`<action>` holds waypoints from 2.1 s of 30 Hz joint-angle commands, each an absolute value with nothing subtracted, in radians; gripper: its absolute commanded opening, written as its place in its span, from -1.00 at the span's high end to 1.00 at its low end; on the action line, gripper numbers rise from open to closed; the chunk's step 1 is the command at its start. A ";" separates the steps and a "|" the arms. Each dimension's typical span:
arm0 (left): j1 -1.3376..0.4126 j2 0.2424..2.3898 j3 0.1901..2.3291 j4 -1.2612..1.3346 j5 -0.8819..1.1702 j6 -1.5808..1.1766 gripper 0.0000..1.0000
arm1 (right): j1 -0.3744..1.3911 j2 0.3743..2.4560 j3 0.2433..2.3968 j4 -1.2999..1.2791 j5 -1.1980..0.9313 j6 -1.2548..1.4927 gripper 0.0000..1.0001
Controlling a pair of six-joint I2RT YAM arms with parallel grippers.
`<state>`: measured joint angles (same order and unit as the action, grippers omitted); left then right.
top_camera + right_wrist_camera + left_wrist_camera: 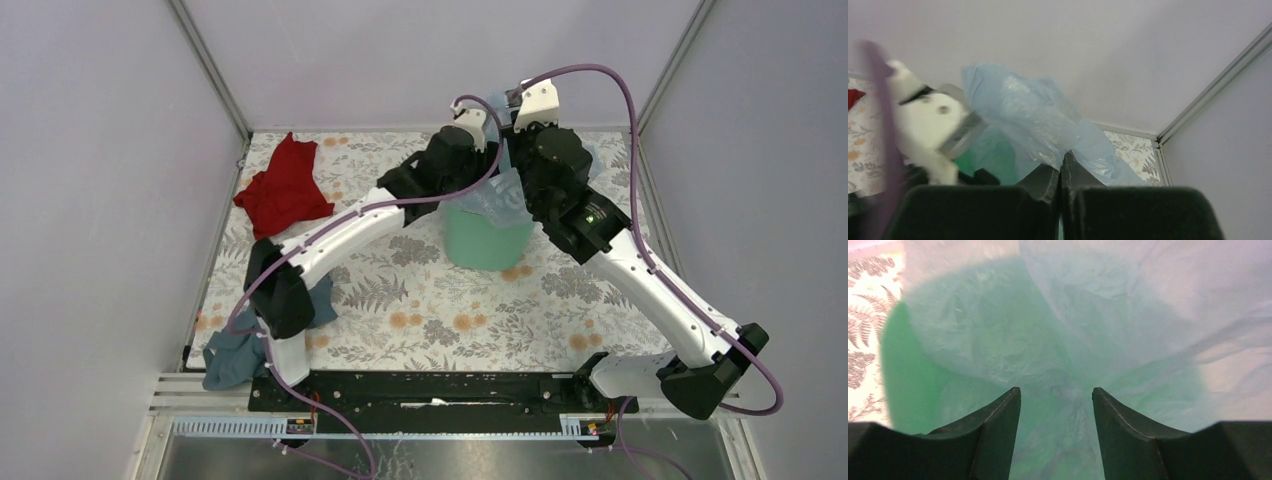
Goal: Put the trash bags into the trash bin
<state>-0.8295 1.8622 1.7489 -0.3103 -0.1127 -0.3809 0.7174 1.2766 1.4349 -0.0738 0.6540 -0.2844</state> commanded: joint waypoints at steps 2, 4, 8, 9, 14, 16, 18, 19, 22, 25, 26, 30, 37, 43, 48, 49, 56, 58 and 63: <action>-0.837 1.665 1.780 -0.310 -0.174 -0.312 -0.37 | 0.688 1.264 1.500 0.008 0.656 -0.275 1.00; -0.836 1.619 1.774 -0.332 -0.182 -0.299 -0.58 | 0.685 1.265 1.518 -0.038 0.645 -0.260 1.00; -0.836 1.506 1.717 -0.352 -0.202 -0.303 -0.87 | 0.683 1.259 1.523 -0.060 0.641 -0.228 1.00; -0.836 1.473 1.690 -0.350 -0.198 -0.315 -0.89 | 0.683 1.258 1.520 -0.059 0.641 -0.221 1.00; -0.836 1.277 1.463 -0.204 0.010 -0.396 -0.69 | 0.681 1.268 1.548 -0.092 0.652 -0.175 1.00; -0.841 1.224 1.353 -0.067 0.177 -0.472 -0.53 | 0.680 1.272 1.566 -0.110 0.652 -0.153 1.00; -0.865 1.211 1.265 0.075 0.285 -0.568 -0.35 | 0.680 1.272 1.579 -0.120 0.653 -0.128 1.00; -0.887 1.219 1.244 0.119 0.299 -0.585 -0.25 | 0.680 1.270 1.582 -0.123 0.652 -0.116 1.00; -0.946 1.274 1.243 0.159 0.268 -0.587 -0.13 | 0.680 1.267 1.592 -0.140 0.622 -0.084 1.00; -0.973 1.353 1.286 0.154 0.240 -0.576 -0.10 | 0.680 1.258 1.599 -0.160 0.596 -0.057 1.00; -0.975 1.382 1.312 0.137 0.210 -0.582 -0.05 | 0.680 1.253 1.600 -0.166 0.591 -0.050 1.00; -0.964 1.505 1.435 -0.010 0.029 -0.578 -0.06 | 0.680 1.230 1.587 -0.170 0.556 -0.009 1.00; -0.880 1.686 1.543 -0.091 -0.088 -0.588 0.03 | 0.672 1.235 1.537 -0.140 0.478 0.064 1.00; -0.879 1.679 1.549 -0.119 -0.046 -0.573 0.08 | 0.626 1.284 1.570 -0.180 0.395 0.093 1.00; -0.879 1.502 1.463 -0.113 0.014 -0.513 -0.33 | 0.582 1.271 1.585 -0.230 0.346 0.091 1.00; -0.878 1.459 1.451 -0.130 0.004 -0.488 -0.41 | 0.574 1.261 1.579 -0.234 0.326 0.087 1.00; -0.726 1.302 1.415 -0.194 -0.121 -0.493 -0.71 | 0.562 1.164 1.493 -0.218 0.226 0.071 1.00; -0.651 1.319 1.426 -0.179 -0.096 -0.539 -0.75 | 0.562 1.135 1.481 -0.215 0.181 0.079 1.00; -0.542 1.423 1.499 -0.066 0.067 -0.649 -0.82 | 0.561 1.045 1.433 -0.208 0.089 0.068 1.00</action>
<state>-0.5793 1.3159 1.4387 -0.1368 -0.0505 -0.5598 0.5663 1.1259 1.4704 -0.2531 0.1909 0.0769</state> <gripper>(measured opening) 0.903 0.011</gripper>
